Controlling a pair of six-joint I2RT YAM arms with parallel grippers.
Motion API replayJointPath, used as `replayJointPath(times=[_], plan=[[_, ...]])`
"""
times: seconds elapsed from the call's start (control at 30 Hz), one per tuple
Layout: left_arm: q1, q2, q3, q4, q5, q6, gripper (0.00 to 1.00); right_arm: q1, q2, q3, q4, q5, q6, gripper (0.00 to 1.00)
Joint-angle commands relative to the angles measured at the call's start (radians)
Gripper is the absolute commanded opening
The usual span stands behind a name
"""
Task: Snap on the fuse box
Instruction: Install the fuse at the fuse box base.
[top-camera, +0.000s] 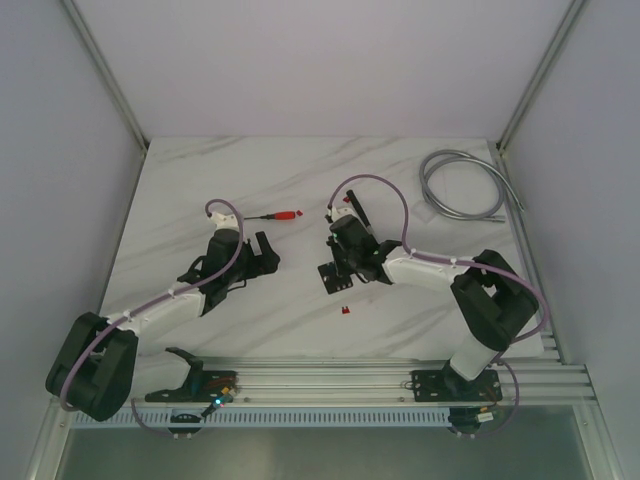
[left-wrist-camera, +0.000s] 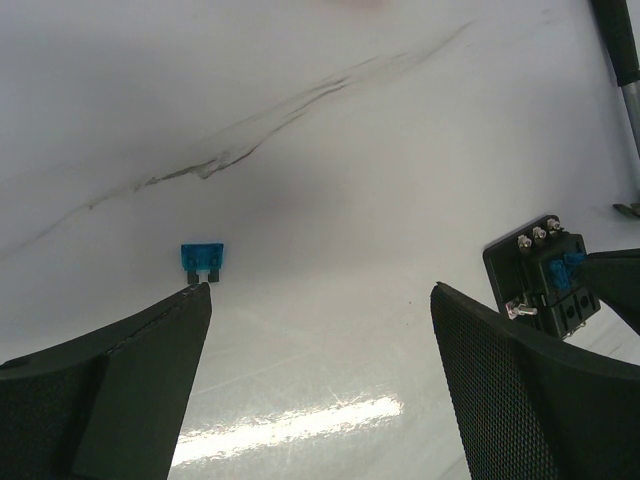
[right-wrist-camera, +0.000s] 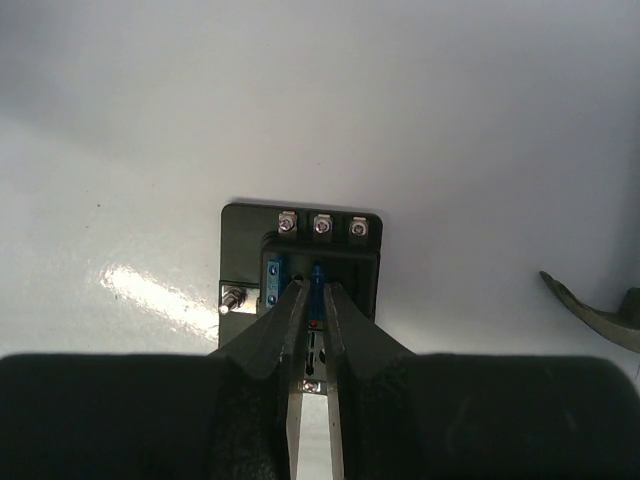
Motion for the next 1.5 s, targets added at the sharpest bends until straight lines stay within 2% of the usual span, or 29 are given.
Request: replayJointPath(times=[0.0, 0.13, 0.37, 0.53, 0.93, 1.3, 1.47], plan=[[0.007, -0.016, -0.012, -0.001, 0.003, 0.002, 1.00, -0.003, -0.019, -0.008, -0.013, 0.019, 0.010, 0.17], [0.007, -0.015, -0.014, -0.002, 0.003, 0.002, 1.00, -0.001, -0.001, 0.007, -0.030, 0.020, 0.005, 0.13], [0.005, -0.017, -0.013, -0.002, 0.006, 0.002, 1.00, 0.019, 0.017, 0.046, -0.072, 0.060, -0.004, 0.13], [0.007, -0.020, -0.015, -0.002, 0.006, 0.002, 1.00, 0.033, 0.048, 0.087, -0.126, 0.097, -0.009, 0.00], [0.007, -0.032, -0.019, -0.005, 0.003, 0.002, 1.00, 0.032, 0.168, 0.142, -0.284, 0.091, 0.039, 0.00], [0.007, -0.042, -0.020, -0.008, -0.001, 0.002, 1.00, -0.016, 0.238, 0.071, -0.303, 0.015, 0.033, 0.00], [0.008, -0.044, -0.020, -0.009, -0.005, 0.001, 1.00, -0.002, 0.269, 0.088, -0.361, 0.036, 0.015, 0.00]])
